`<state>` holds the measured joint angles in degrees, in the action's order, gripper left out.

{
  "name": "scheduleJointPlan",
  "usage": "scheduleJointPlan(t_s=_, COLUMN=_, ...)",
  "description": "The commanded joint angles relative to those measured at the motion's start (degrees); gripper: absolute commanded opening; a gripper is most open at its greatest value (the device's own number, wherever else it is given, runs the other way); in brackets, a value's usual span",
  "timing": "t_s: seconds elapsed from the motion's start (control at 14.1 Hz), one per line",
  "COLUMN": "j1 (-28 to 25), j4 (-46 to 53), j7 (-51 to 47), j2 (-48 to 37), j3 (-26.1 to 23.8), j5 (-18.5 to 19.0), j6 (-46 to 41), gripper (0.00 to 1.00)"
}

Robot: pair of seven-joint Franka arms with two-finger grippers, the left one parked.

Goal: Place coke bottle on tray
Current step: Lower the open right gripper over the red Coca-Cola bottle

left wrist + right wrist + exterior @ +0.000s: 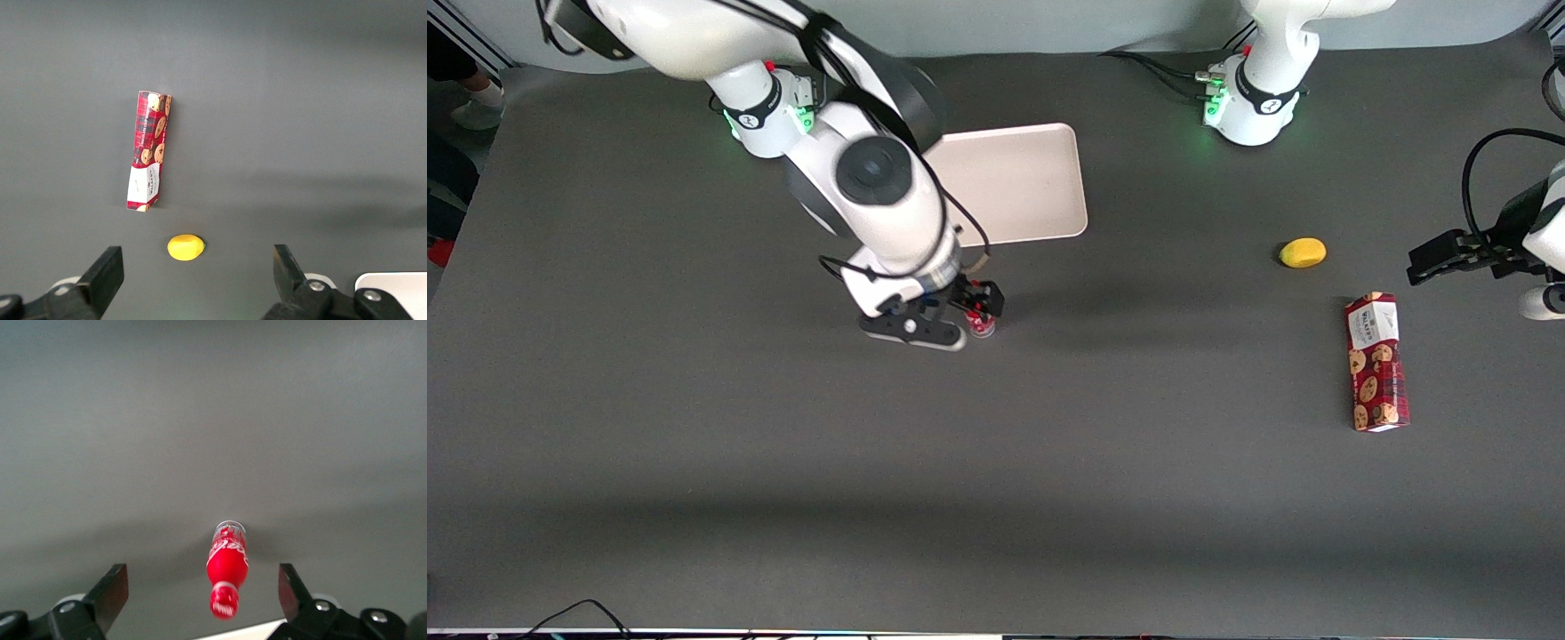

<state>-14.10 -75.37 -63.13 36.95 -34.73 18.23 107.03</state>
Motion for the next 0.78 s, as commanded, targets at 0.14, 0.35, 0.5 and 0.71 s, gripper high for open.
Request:
scheduleJointPlan(t_s=0.14, j1=-1.28, j4=-2.92, j7=-6.65, j2=3.13, j3=-1.75, j5=3.48, j6=2.65, gripper=1.00)
scheduleJointPlan(t_s=0.35, j1=-1.19, j4=-7.66, j7=-7.10, j2=2.34, j3=-1.75, j5=3.92, j6=3.19, gripper=1.00)
scheduleJointPlan(t_s=0.5, j1=-0.84, j4=-11.18, j7=-7.10, j2=0.67, j3=-1.83, j5=4.18, j6=4.50, gripper=1.00)
scheduleJointPlan(t_s=0.71, j1=-0.57, j4=-12.95, j7=-7.45, j2=-0.12, j3=-2.10, j5=4.18, j6=5.03, gripper=0.93)
